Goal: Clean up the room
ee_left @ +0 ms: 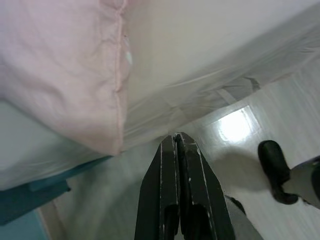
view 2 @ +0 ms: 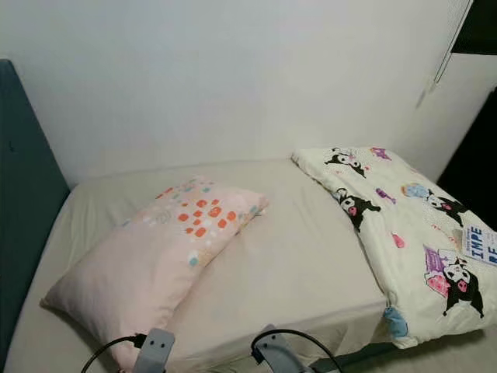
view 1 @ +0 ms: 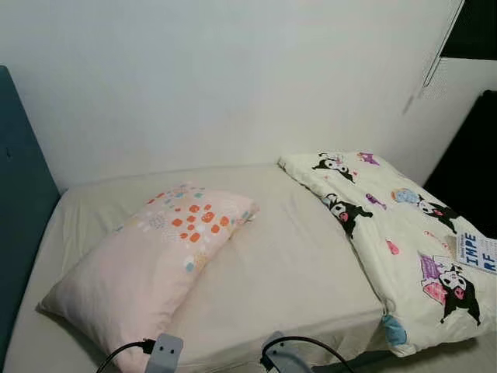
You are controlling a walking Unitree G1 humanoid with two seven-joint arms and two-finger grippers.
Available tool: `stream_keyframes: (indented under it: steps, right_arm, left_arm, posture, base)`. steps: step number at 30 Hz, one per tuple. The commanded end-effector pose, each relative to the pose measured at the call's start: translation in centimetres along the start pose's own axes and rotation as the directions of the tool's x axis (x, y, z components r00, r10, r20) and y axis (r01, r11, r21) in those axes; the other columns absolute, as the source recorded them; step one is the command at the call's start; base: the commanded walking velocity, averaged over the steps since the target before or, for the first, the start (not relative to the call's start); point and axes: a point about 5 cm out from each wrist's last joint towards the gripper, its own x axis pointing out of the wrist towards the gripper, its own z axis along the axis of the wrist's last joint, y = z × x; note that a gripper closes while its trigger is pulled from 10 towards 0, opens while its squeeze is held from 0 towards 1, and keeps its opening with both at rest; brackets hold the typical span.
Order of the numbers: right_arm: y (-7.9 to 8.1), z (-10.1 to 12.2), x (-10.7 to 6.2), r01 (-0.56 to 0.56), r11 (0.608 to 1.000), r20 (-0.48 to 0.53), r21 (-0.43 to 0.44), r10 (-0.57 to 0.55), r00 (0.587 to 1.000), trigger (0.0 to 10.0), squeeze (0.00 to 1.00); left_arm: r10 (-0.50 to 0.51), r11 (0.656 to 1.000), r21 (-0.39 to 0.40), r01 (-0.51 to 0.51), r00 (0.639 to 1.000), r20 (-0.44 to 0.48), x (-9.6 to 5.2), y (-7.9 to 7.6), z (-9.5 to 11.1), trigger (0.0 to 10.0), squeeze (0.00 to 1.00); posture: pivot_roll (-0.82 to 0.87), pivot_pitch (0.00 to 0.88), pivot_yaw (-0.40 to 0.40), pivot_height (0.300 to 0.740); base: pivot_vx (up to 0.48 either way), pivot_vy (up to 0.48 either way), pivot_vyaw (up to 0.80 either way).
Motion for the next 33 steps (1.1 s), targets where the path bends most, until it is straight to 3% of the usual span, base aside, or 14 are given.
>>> stream_keyframes:
  steps: [1, 4, 6, 8, 12, 24, 33]
  right_arm:
    - [-0.3, -0.2, 0.0, 0.014, 1.0, -0.003, 0.012, -0.014, 1.0, 10.0, 0.0]
    - [-0.8, -0.1, -0.1, 0.038, 0.996, 0.015, 0.077, -0.039, 0.999, 10.0, 0.0]
    - [-0.8, -0.1, -0.1, 0.038, 0.996, 0.015, 0.077, -0.039, 0.999, 10.0, 0.0]
    - [-1.5, 0.5, -0.2, 0.047, 0.986, 0.058, 0.16, -0.057, 0.997, 10.0, 0.0]
    - [-2.4, 1.4, -0.3, 0.036, 0.973, 0.108, 0.229, -0.062, 0.992, 10.0, 0.0]
    - [-3.6, 2.9, -0.4, 0.035, 0.978, 0.179, 0.206, -0.073, 0.981, 10.0, 0.0]
    - [-6.3, 6.2, -1.1, 0.15, 0.958, 0.3, 0.246, -0.222, 0.928, 10.0, 0.0]
  left_arm:
    - [-0.001, 1.0, -0.01, 0.001, 1.0, 0.012, -0.1, -0.3, 0.1, 10.0, 0.0]
    - [0.011, 0.998, -0.059, -0.009, 0.999, 0.03, -0.1, -0.1, 0.3, 10.0, 0.0]
    - [0.011, 0.998, -0.059, -0.009, 0.999, 0.03, -0.1, -0.1, 0.3, 10.0, 0.0]
    - [-0.005, 0.995, -0.104, 0.01, 0.999, 0.05, -0.1, -0.2, 0.6, 10.0, 0.0]
    - [-0.028, 0.997, -0.076, 0.034, 0.997, 0.071, 0.0, -0.5, 1.1, 10.0, 0.0]
    - [0.07, 0.99, -0.126, -0.057, 0.993, 0.1, -0.2, 0.8, 1.5, 10.0, 0.0]
    - [0.137, 0.982, -0.157, -0.105, 0.968, 0.211, -0.4, 2.2, 3.7, 10.0, 0.0]
  posture:
    - [-0.04, 0.0, -0.099, 0.738]
    - [-0.06, 0.0, -0.088, 0.738]
    - [-0.06, 0.0, -0.088, 0.738]
    - [-0.06, 0.0, -0.051, 0.738]
    - [-0.08, 0.0, -0.034, 0.738]
    - [-0.09, 0.0, -0.025, 0.738]
    - [-0.08, 0.0, -0.022, 0.738]
  base:
    - [0.0, 0.0, 0.0]
    - [0.0, 0.0, 0.0]
    - [0.0, 0.0, 0.0]
    - [0.0, 0.0, 0.0]
    - [0.0, 0.0, 0.0]
    - [0.0, 0.0, 0.0]
    - [0.0, 0.0, 0.0]
